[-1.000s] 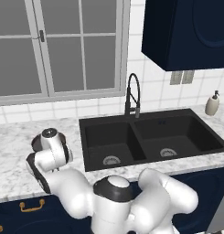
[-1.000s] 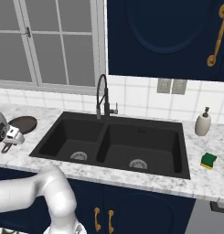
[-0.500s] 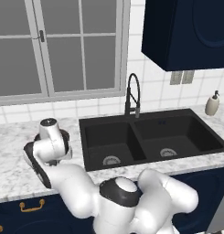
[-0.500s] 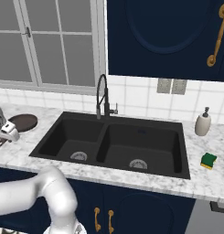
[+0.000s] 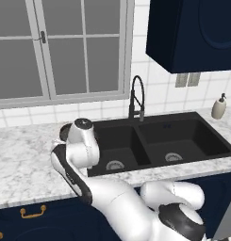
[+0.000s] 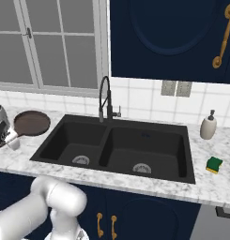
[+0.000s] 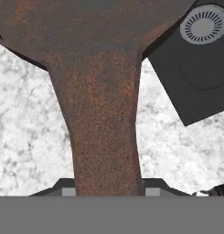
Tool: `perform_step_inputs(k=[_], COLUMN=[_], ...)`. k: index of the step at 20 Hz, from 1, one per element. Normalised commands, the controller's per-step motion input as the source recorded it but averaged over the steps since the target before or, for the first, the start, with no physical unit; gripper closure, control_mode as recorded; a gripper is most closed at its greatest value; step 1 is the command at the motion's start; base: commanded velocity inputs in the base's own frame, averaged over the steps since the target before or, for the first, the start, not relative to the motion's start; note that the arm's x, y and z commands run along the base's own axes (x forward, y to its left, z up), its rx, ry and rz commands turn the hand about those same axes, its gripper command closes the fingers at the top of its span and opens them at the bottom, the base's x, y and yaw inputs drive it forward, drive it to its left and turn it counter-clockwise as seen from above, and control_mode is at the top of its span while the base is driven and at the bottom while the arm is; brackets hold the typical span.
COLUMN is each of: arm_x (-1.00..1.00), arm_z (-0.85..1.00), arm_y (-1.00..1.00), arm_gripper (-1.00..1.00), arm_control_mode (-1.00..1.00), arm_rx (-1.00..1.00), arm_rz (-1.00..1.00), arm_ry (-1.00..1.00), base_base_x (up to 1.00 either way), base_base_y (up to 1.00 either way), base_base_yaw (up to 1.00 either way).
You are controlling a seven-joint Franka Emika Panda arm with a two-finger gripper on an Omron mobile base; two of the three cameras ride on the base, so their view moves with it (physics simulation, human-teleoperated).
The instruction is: Pick the pan and sponge and place them into the sink. Then turn on the water.
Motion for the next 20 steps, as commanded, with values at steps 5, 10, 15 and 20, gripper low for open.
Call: perform_step_inputs(k=[5,10,15,20], arm_x=[-0.34,-0.20,0.03,0.42], arm_z=[0.38,0.54,0.36,0.01], arm_y=[-0.93,-0.82,-0.67,-0.37], arm_gripper=[1.00,1.00,1.00,1.00], arm_control_mode=[-1.00,-1.00,-1.00,-1.00], arm_rx=[0.11,0.00,0.00,-0.01], arm_rz=[-0.19,-0.11,-0.04,-0.01], arm_ry=[0.00,-0.02,0.09,0.35], base_base_x=[0.00,0.00,0.00,0.00], base_base_y=[0.00,0.00,0.00,0.00], base_base_yaw=[0.00,0.00,0.00,0.00])
